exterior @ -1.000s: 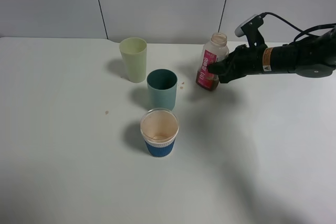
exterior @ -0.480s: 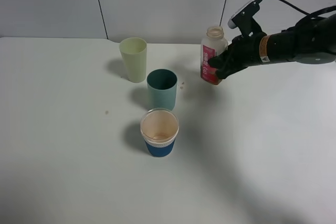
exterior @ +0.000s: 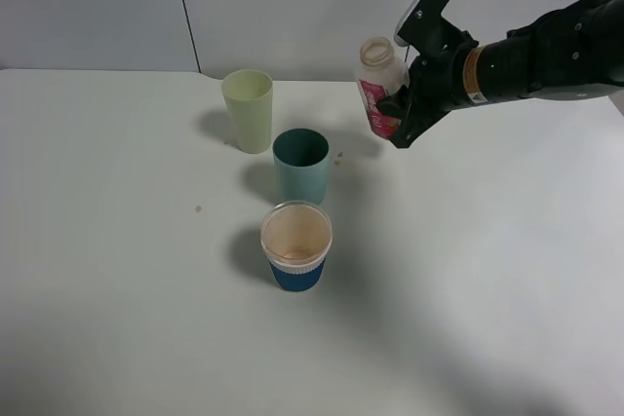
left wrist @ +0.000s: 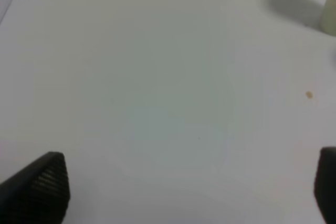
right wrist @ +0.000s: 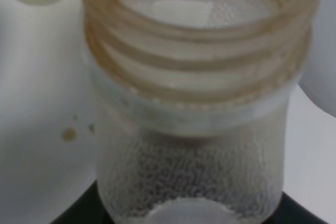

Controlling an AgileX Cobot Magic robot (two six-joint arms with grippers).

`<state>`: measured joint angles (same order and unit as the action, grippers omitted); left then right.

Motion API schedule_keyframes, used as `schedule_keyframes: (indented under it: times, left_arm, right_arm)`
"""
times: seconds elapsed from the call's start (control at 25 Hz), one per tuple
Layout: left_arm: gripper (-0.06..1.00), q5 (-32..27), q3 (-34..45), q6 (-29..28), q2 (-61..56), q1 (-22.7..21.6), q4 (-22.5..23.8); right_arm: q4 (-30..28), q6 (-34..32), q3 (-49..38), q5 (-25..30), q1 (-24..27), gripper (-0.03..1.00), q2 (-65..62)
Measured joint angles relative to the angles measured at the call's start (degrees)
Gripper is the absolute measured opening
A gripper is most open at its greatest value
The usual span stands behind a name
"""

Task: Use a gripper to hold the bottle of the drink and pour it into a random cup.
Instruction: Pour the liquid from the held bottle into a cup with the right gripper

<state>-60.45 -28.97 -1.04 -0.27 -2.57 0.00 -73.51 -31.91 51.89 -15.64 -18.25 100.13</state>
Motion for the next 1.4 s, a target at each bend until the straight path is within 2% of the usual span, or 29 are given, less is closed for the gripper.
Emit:
schedule_keyframes:
  times: [0.44,0.68,1.12,1.4]
  left_arm:
    - [0.93,0.0,0.0,0.0,0.0,0.0,0.0]
    - [0.93,0.0,0.0,0.0,0.0,0.0,0.0]
    - [0.93,0.0,0.0,0.0,0.0,0.0,0.0]
    - [0.93,0.0,0.0,0.0,0.0,0.0,0.0]
  right_arm:
    - [-0.3,8.09,-0.05,10.38,-7.59,0.36,-2.11]
    - [-0.3,9.37,2.32,18.28,-11.69,0.36,-2.11]
    - [-0.38,19.65,3.91,25.11,-15.96,0.36,-2.16]
    - [-0.43,22.93,4.15,28.36,-17.92,0.36,-2.16]
